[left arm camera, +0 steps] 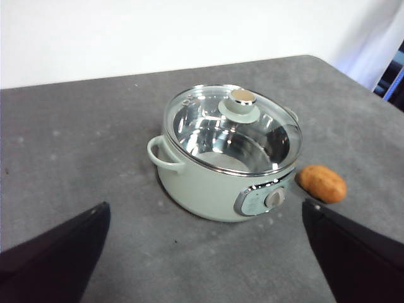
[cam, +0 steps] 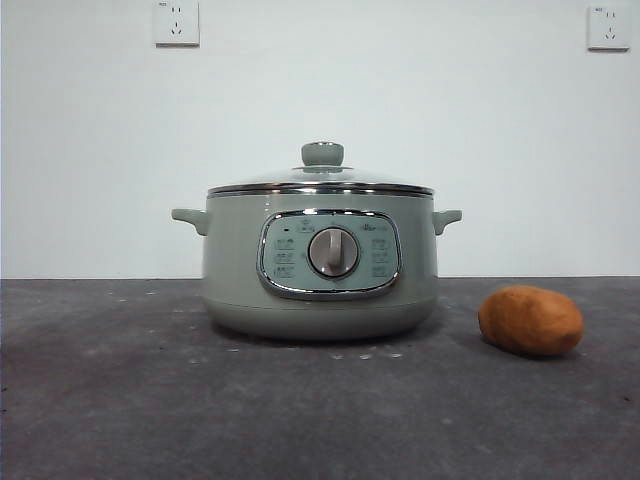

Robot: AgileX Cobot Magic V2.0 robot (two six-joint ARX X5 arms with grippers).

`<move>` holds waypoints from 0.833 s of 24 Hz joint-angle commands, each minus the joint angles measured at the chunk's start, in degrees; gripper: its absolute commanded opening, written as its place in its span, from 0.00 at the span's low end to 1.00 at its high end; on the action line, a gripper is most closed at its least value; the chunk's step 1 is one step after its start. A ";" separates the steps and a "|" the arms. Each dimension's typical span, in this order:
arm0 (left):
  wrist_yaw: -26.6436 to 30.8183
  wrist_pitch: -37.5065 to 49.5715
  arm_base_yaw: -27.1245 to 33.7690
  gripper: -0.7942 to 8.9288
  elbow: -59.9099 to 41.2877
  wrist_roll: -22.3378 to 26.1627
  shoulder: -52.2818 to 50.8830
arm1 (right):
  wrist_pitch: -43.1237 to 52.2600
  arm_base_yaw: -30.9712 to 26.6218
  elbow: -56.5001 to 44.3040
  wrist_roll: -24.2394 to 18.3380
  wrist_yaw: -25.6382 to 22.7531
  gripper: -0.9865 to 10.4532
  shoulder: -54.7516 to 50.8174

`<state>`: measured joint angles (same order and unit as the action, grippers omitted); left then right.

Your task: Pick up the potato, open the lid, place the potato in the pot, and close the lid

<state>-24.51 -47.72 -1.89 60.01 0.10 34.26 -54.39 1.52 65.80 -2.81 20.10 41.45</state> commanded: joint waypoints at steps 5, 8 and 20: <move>-0.13 0.42 0.07 0.70 0.20 0.33 0.00 | 1.51 0.46 0.20 -0.26 2.67 0.61 6.54; -0.13 0.61 0.07 0.70 0.20 0.31 0.20 | 3.23 1.86 0.20 -0.26 2.60 0.61 11.52; -0.11 0.63 0.07 0.70 0.20 0.13 2.10 | 13.03 10.27 0.20 -2.99 -8.07 0.61 45.46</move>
<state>-24.53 -47.57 -1.89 60.01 0.08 36.47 -41.47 11.68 65.93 -5.04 12.03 86.78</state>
